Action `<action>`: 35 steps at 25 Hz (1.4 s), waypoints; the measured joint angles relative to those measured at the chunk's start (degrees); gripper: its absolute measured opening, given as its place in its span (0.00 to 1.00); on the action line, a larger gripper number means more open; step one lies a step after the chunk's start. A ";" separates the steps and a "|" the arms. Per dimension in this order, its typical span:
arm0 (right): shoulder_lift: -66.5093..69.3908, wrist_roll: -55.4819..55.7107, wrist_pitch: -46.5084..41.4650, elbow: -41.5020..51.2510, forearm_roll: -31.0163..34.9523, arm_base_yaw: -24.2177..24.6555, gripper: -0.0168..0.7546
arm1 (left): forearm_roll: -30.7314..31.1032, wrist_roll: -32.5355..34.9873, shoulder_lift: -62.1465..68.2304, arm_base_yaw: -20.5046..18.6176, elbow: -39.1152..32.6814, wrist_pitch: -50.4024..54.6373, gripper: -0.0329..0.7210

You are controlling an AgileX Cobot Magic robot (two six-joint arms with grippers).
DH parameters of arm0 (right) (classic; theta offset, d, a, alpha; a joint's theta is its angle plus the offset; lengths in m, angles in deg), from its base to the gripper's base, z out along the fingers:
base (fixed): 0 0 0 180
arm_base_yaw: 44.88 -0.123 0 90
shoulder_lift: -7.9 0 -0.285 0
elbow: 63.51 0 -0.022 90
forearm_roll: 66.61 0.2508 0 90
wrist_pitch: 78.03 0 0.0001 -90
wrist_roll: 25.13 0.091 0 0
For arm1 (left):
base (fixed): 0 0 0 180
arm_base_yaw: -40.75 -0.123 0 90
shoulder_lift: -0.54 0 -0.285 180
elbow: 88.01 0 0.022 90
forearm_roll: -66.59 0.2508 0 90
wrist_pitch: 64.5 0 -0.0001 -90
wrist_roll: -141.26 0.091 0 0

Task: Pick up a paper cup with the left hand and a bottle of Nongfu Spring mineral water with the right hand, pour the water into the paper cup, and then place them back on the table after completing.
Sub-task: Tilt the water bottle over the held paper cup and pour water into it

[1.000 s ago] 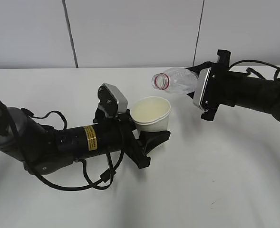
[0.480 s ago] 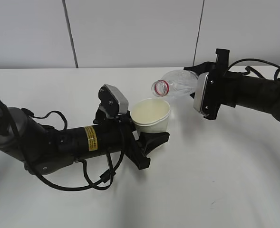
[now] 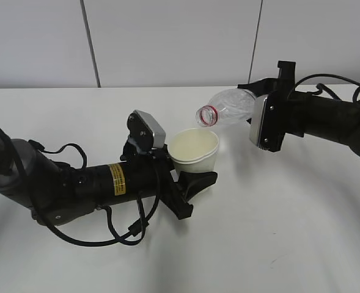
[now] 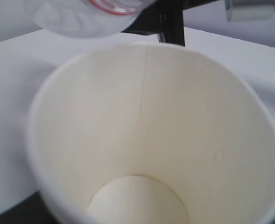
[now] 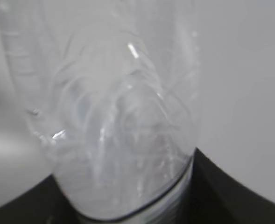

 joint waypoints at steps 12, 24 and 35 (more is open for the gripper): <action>0.00 -4.41 0.83 0.00 0.03 0.00 0.51 | 0.00 0.00 0.00 0.00 0.00 0.02 0.57; 0.00 -9.52 2.66 0.00 2.25 0.00 0.51 | 0.00 0.00 0.00 0.00 0.11 0.21 0.57; 0.00 -11.71 3.01 0.00 2.58 0.00 0.51 | 0.00 0.00 0.00 0.00 0.11 0.34 0.57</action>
